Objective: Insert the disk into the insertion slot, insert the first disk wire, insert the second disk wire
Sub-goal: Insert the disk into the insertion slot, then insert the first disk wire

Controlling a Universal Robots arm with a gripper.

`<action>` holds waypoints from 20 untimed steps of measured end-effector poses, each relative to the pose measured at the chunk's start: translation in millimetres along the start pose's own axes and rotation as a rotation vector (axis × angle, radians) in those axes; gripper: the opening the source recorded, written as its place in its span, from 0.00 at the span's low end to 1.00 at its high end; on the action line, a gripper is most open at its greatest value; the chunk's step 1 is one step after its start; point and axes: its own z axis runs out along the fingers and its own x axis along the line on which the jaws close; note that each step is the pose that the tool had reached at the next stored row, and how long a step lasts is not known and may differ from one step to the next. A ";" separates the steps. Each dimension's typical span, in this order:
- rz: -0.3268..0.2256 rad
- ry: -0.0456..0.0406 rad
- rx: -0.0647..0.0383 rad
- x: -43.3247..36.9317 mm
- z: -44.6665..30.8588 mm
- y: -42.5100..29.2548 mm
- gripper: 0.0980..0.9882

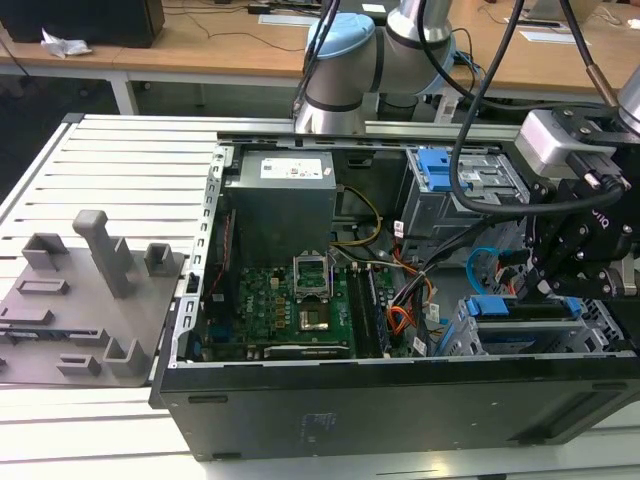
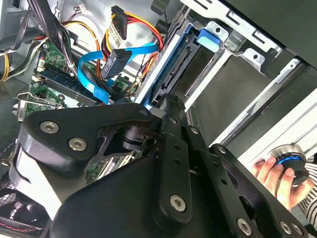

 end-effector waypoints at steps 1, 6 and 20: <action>0.000 0.0000 0.000 0.0 0.0 0.0 0.01; 0.000 0.0000 0.000 0.0 0.1 0.0 0.01; 0.000 0.0007 0.000 -0.1 -2.1 -17.4 0.30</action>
